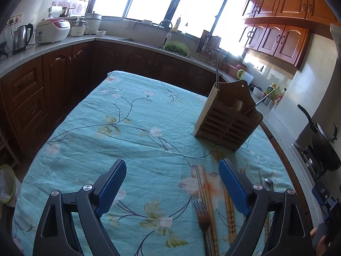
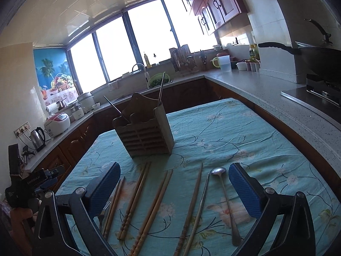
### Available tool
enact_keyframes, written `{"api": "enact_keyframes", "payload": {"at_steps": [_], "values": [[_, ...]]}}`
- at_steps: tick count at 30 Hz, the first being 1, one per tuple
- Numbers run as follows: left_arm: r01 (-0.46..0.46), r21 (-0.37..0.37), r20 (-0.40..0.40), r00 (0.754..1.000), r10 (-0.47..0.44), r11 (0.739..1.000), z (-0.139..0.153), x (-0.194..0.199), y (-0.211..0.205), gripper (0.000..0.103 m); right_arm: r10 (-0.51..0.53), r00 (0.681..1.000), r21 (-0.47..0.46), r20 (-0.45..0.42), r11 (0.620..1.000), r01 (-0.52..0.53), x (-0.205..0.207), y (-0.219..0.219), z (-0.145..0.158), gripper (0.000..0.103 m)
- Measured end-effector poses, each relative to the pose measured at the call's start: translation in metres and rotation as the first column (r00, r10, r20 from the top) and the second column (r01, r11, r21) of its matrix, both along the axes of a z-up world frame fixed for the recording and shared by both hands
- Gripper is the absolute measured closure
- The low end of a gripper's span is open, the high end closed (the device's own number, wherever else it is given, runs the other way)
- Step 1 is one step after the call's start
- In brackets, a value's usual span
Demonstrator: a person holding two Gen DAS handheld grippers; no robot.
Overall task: Organize utensils
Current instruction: 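Move both open tools back over the remaining utensils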
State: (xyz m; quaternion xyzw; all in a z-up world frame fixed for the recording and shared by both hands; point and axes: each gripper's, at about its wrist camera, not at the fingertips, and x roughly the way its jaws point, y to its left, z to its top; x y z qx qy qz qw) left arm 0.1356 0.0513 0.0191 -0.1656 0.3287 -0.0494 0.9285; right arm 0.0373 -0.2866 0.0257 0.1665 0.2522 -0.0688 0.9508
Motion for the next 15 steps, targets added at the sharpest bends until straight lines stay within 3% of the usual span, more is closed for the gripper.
{"api": "enact_keyframes", "payload": {"at_steps": [15], "values": [[0.093,0.054,-0.129,0.988,-0.085,0.994,-0.006,0.031,-0.028,0.016,0.017,0.995,0.020,-0.096,1.000,-0.015,0.022,-0.004,-0.021,0.000]]}}
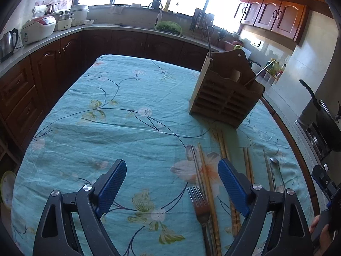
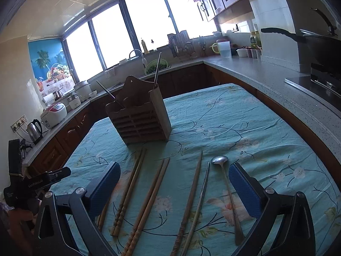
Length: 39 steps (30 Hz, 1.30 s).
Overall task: Organize utensils
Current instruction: 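Move both open tools back over the remaining utensils, then grasp a chopstick with the left tool while the right tool grasps a wooden chopstick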
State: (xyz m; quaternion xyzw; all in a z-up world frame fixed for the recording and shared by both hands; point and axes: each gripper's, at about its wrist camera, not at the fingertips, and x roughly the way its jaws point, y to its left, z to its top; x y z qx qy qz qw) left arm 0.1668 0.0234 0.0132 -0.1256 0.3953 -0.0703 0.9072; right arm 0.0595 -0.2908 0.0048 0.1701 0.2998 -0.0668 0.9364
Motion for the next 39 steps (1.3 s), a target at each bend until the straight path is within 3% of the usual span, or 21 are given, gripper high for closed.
{"api": "enact_keyframes", "payload": {"at_steps": [7,9,13,18,21,27,32,35,37,39], "values": [[0.055,0.018,-0.085,0.995,-0.053,0.998,-0.008,0.035,-0.016,0.030,0.009,0.999,0.006,-0.052,1.000,-0.009,0.022,-0.006,-0.009,0.004],[0.071,0.024,-0.106,0.992,-0.068,0.997,-0.012,0.045,-0.020,0.035,0.013,0.997,0.001,-0.082,1.000,-0.013,0.032,-0.008,-0.014,0.021],[0.105,0.033,-0.155,0.983,-0.098,0.994,-0.022,0.065,-0.031,0.048,0.013,0.986,0.018,-0.166,1.000,-0.011,0.057,-0.015,-0.031,0.044],[0.123,0.042,-0.187,0.976,-0.113,0.992,-0.032,0.087,-0.042,0.053,0.000,0.964,0.036,-0.266,0.999,0.010,0.089,-0.029,-0.057,0.067],[0.138,0.057,-0.198,0.972,-0.124,0.989,-0.035,0.096,-0.049,0.055,-0.012,0.953,0.030,-0.302,0.999,0.022,0.103,-0.035,-0.068,0.069],[0.165,0.093,-0.253,0.958,-0.137,0.982,-0.054,0.114,-0.062,0.076,-0.003,0.933,0.007,-0.361,1.000,0.006,0.125,-0.038,-0.084,0.072],[0.194,0.150,-0.231,0.960,-0.156,0.969,-0.058,0.117,-0.076,0.085,-0.006,0.921,-0.062,-0.390,0.998,-0.020,0.131,-0.029,-0.090,0.076],[0.218,0.184,-0.225,0.958,-0.175,0.958,-0.060,0.118,-0.084,0.097,-0.022,0.919,-0.110,-0.393,0.994,-0.023,0.132,-0.025,-0.091,0.087],[0.225,0.181,-0.218,0.959,-0.184,0.957,-0.061,0.119,-0.086,0.098,-0.027,0.922,-0.117,-0.386,0.993,-0.020,0.132,-0.026,-0.092,0.095],[0.220,0.161,-0.220,0.958,-0.182,0.962,-0.061,0.120,-0.082,0.098,-0.028,0.924,-0.099,-0.381,0.995,-0.010,0.132,-0.029,-0.091,0.096]]}}
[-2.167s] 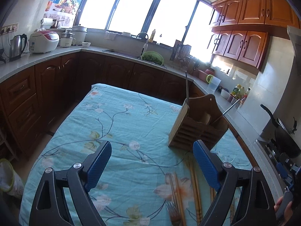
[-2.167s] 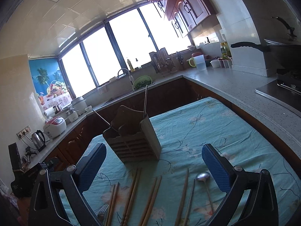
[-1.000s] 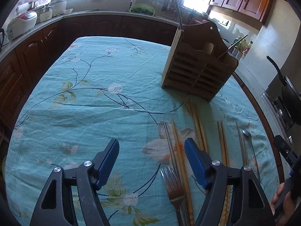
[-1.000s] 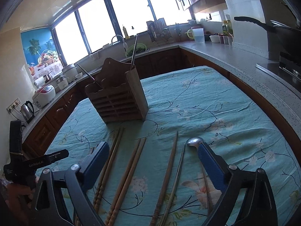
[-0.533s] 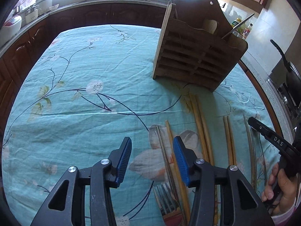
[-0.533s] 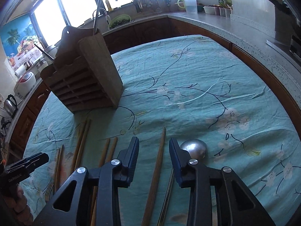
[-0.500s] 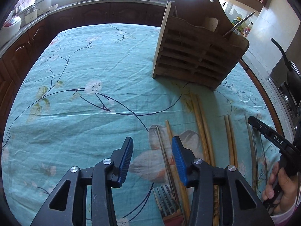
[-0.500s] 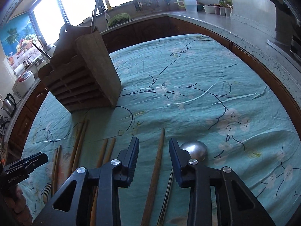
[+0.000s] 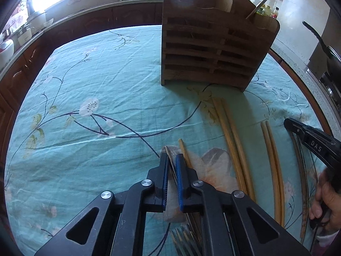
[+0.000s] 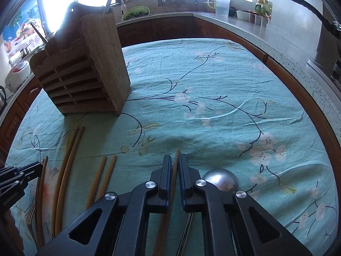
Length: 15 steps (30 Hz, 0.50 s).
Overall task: Organize utensils
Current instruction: 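Grasp a chopstick with the left tool while the right tool grasps a wooden chopstick, then lift both held chopsticks and carry them above the utensil holder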
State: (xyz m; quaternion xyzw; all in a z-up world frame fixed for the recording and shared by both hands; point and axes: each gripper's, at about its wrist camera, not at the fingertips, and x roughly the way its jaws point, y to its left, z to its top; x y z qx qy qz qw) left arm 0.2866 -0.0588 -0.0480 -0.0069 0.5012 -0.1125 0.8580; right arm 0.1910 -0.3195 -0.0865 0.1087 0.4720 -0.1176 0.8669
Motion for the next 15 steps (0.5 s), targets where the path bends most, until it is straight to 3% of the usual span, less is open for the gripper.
{"api": "enact_keyframes", "payload": {"at_steps": [8,15], "values": [[-0.024,-0.137,-0.015,1.000,0.022,0.990,0.014,-0.004,0.022,0.100,-0.006,0.998,0.123,0.069,0.992,-0.003,-0.011,0.000,0.021,0.098],[-0.008,-0.245,0.068,0.997,0.025,0.970,0.060,-0.033,0.045,0.101,0.012,0.983,0.163,0.184,0.986,-0.043,-0.034,0.010,0.068,0.098]]}}
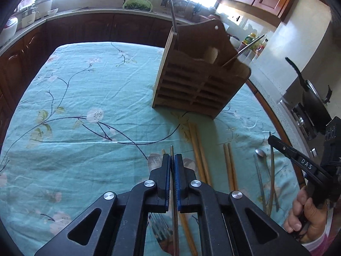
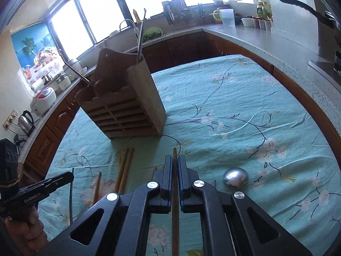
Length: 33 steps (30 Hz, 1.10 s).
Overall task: Organize utensils
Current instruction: 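Lift both held chopsticks and carry them above the utensil holder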
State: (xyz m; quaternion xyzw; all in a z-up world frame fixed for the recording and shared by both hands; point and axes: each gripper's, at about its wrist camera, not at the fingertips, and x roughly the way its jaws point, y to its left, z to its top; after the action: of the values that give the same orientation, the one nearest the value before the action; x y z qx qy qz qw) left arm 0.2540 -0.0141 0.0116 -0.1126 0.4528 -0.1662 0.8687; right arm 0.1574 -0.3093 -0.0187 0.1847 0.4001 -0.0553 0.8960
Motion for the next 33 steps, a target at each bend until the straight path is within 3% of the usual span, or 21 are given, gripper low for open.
{"api": "enact_keyframes", "payload": {"at_steps": [8,17,33], "values": [[0.010,-0.079,0.123,0.992,0.000,0.997,0.053,-0.048,0.027,0.101,0.020,0.992,-0.010,0.127,1.000,-0.019,-0.025,0.010,0.055,0.098],[0.018,-0.133,0.254,0.967,0.016,0.991,0.103,-0.095,0.056,0.101,0.026,0.963,-0.026,0.269,0.999,-0.020,-0.040,0.014,0.110,0.098],[0.008,-0.147,0.323,0.946,0.040,0.989,0.114,-0.086,0.059,0.102,0.021,0.945,-0.026,0.327,1.000,-0.013,-0.028,0.013,0.130,0.098]]}}
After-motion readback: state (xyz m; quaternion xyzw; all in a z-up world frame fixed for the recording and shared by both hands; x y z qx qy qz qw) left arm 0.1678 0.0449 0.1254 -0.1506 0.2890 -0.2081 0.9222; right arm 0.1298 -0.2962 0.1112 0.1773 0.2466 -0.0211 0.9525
